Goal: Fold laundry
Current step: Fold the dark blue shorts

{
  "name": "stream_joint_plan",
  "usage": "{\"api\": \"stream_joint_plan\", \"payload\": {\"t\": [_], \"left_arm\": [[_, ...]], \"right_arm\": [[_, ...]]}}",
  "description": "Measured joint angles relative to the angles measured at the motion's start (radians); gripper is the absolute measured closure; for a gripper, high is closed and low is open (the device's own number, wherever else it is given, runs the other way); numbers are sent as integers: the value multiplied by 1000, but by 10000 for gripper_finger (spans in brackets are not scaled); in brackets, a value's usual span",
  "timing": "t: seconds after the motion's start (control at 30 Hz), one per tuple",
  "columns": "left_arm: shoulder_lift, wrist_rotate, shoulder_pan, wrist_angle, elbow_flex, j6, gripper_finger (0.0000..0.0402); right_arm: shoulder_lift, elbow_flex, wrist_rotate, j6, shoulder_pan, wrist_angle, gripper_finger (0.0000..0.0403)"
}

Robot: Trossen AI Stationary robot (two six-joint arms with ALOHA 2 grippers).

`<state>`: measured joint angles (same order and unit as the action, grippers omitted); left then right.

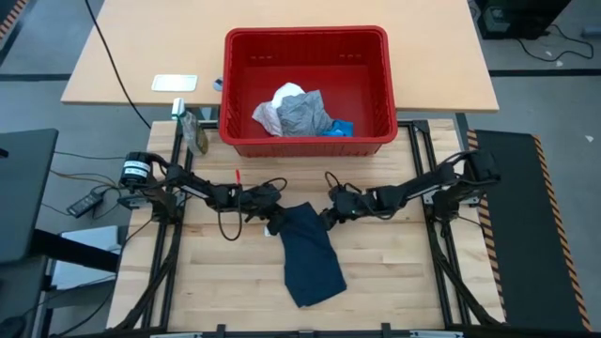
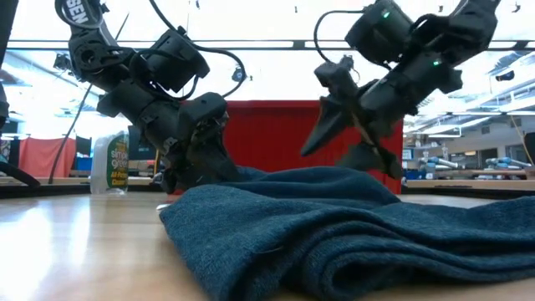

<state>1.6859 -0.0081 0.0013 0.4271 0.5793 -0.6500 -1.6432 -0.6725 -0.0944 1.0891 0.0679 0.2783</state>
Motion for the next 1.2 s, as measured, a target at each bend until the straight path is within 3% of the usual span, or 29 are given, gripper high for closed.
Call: {"api": "stream_joint_plan", "payload": {"t": [0.13, 0.27, 0.53, 0.7, 1.03, 1.2], "left_arm": [[0, -53, 0, 3, 0, 7, 143], [0, -94, 0, 3, 0, 7, 143], [0, -107, 0, 12, 2, -14, 143], [0, -108, 0, 20, 2, -11, 143], [-2, -152, 6, 93, 3, -17, 144], [-2, -152, 18, 87, 3, -14, 186]], "right_arm": [[-66, 1, -5, 34, -39, -21, 111], [-139, -3, 60, 13, -46, 97, 84], [-186, -1, 75, 3, -45, 238, 97], [-201, -4, 135, 111, -75, 230, 158], [-233, -64, 180, 3, -79, 208, 293], [-238, -110, 221, -63, -105, 144, 377]]}}
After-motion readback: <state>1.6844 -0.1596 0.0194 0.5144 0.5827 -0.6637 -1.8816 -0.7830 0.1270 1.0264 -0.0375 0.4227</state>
